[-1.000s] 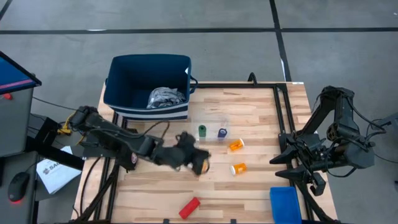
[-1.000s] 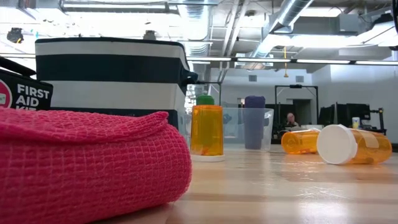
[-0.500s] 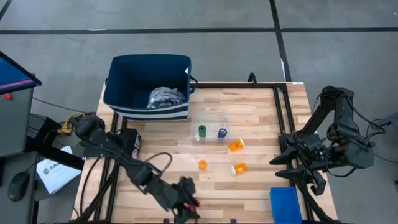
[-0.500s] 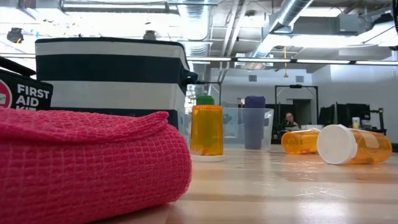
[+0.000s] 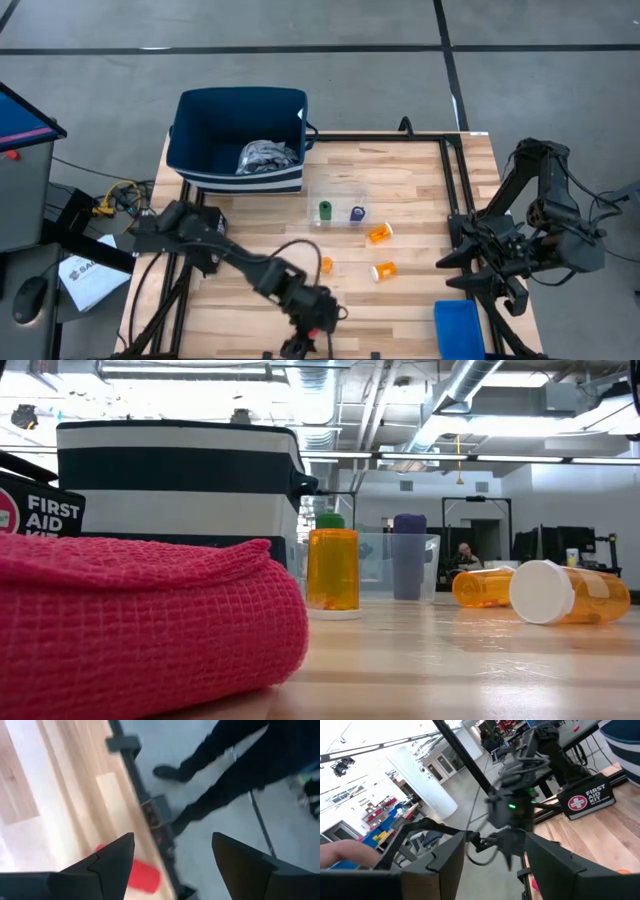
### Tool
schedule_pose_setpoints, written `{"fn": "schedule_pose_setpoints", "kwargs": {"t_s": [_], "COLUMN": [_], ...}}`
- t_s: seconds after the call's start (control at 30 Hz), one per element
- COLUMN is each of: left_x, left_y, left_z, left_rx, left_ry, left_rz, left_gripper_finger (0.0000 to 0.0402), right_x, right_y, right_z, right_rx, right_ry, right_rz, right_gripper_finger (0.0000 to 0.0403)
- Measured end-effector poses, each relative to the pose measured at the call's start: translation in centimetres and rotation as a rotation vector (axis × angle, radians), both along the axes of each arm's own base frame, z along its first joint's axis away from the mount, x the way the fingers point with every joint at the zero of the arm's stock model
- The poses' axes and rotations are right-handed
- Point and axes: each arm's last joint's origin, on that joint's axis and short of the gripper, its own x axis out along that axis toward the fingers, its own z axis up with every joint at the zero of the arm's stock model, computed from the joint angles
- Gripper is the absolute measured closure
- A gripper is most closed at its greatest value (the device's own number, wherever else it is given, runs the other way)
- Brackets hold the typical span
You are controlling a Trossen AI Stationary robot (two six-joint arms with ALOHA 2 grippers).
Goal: Pick & place medical supplies in basket/bin
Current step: Put the red bandage into the transparent bin
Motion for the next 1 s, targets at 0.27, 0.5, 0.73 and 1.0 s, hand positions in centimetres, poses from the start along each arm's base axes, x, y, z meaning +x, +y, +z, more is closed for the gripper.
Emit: {"fn": "schedule_pose_setpoints", "kwargs": {"t_s": [0.27, 0.5, 0.73, 1.0], "left_x": [1.8, 2.5, 2.9, 2.9], "left_y": [1.9, 1.0, 1.5, 1.9], "left_z": [-3.4, -7.5, -8.8, -10.5], "left_rx": [0.031, 0.114, 0.204, 0.242], "left_ry": [0.057, 0.075, 0.053, 0.092], "left_rz": [-0.152, -0.279, -0.311, -0.376], "left_gripper_finger": [0.0143, 0.0161, 0.0173, 0.0174], "right_x": [0.1, 0.1, 0.1, 0.1], "right_y": [0.2, 0.1, 0.1, 0.0], "right_z": [-0.2, -0.4, -0.4, -0.7], "right_rx": [-0.001, -0.015, -0.006, -0.005], "right_ry": [0.007, 0.017, 0.023, 0.044], "right_rz": [-0.001, -0.005, -0.007, -0.016], "right_gripper_finger": [0.0198, 0.0198, 0.0198, 0.0198]}}
